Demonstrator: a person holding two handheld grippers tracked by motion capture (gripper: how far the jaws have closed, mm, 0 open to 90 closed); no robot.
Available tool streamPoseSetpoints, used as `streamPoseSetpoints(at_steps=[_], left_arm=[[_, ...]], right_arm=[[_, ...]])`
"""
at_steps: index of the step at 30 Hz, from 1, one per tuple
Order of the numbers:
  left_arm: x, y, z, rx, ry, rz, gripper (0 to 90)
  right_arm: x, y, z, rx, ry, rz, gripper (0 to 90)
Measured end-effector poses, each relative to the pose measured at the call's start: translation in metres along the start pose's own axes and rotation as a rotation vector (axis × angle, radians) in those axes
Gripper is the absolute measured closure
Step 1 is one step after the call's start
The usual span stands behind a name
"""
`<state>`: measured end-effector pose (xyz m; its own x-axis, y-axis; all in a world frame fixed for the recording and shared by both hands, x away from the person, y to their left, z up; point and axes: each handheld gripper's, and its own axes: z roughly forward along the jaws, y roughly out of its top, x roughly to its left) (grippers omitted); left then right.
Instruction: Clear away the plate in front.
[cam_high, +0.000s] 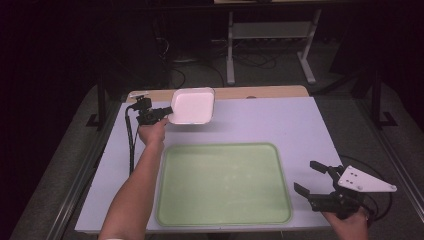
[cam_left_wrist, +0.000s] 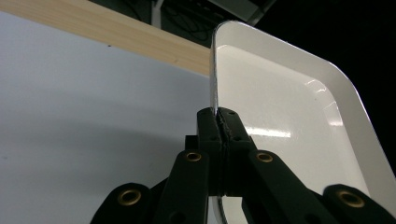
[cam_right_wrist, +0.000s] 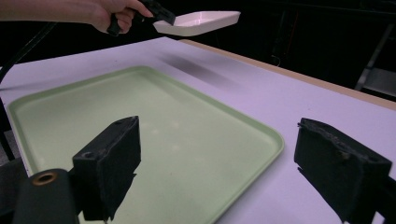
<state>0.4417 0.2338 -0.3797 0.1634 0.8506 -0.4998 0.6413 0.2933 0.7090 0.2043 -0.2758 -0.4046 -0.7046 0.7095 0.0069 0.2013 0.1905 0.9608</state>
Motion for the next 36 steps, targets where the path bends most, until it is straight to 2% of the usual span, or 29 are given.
streamPoseSetpoints(at_steps=[13, 26, 36], left_arm=[[-0.015, -0.008, -0.022, -0.033, -0.054, 0.016, 88.9], [-0.015, -0.023, -0.038, -0.045, -0.069, -0.001, 88.9], [-0.021, -0.030, -0.048, -0.055, -0.077, -0.004, 88.8]], right_arm=[[0.000, 0.000, 0.000, 0.000, -0.001, 0.002, 13.6], [0.000, -0.001, -0.003, -0.004, -0.002, 0.002, 13.6], [-0.001, -0.002, -0.004, -0.009, -0.006, 0.009, 13.6]])
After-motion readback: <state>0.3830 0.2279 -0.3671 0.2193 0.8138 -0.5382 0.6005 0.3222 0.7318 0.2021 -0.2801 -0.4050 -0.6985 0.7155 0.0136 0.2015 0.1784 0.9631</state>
